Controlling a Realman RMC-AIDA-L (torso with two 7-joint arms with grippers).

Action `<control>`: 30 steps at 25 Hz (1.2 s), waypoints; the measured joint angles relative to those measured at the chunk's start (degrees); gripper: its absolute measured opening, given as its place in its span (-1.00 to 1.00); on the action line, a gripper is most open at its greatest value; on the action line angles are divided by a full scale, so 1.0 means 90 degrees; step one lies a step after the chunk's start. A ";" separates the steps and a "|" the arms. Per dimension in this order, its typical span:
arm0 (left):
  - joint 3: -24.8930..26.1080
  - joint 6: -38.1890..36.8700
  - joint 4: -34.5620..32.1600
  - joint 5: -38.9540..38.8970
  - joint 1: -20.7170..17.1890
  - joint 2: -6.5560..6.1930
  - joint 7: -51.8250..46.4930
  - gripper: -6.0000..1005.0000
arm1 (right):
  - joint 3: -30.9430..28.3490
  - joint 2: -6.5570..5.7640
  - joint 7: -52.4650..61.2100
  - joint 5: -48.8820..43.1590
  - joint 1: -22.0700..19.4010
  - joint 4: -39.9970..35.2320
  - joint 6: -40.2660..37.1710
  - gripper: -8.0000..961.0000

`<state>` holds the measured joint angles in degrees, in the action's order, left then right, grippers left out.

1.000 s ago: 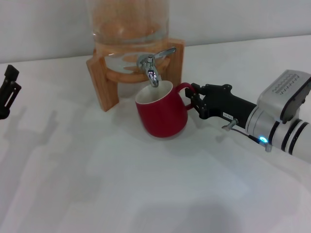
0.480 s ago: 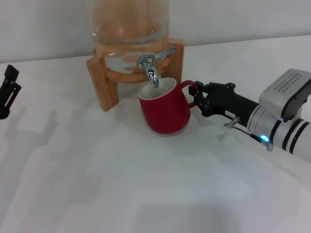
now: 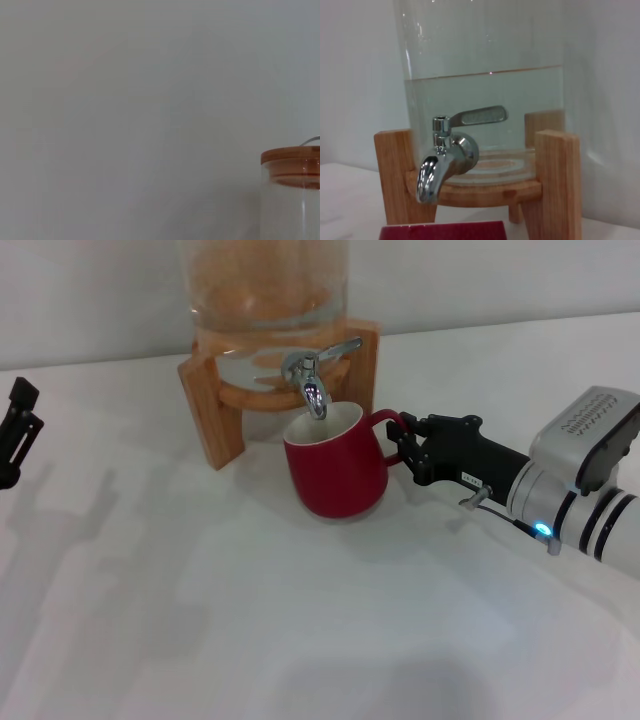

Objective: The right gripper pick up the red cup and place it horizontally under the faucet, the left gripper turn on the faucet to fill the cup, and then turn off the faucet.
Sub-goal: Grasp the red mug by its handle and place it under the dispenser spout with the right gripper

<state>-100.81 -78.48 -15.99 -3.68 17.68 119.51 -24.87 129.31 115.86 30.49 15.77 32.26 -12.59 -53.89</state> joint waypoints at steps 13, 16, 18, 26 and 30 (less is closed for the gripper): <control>0.0000 0.0000 0.0000 0.0015 -0.0012 0.0002 0.0000 0.71 | 0.0026 -0.0011 0.0003 -0.0168 0.0000 -0.0011 0.0002 -0.70; 0.0000 0.0000 0.0000 0.0014 -0.0012 0.0002 0.0000 0.71 | 0.0022 -0.0013 0.0013 -0.0184 0.0000 -0.0011 0.0002 -0.70; 0.0000 0.0000 0.0000 0.0013 -0.0012 0.0002 0.0000 0.71 | 0.0019 -0.0013 0.0012 -0.0187 0.0000 -0.0011 0.0001 -0.70; 0.0000 0.0000 0.0000 -0.0005 0.0004 0.0002 0.0000 0.71 | 0.0017 -0.0015 -0.0002 -0.0227 0.0009 -0.0014 0.0001 -0.69; 0.0000 0.0000 0.0000 -0.0009 0.0018 -0.0001 0.0000 0.71 | 0.0010 -0.0019 -0.0003 -0.0274 0.0020 -0.0018 -0.0013 -0.68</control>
<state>-100.81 -78.48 -15.99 -3.77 17.85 119.50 -24.88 129.41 115.69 30.46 13.30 32.44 -12.75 -54.00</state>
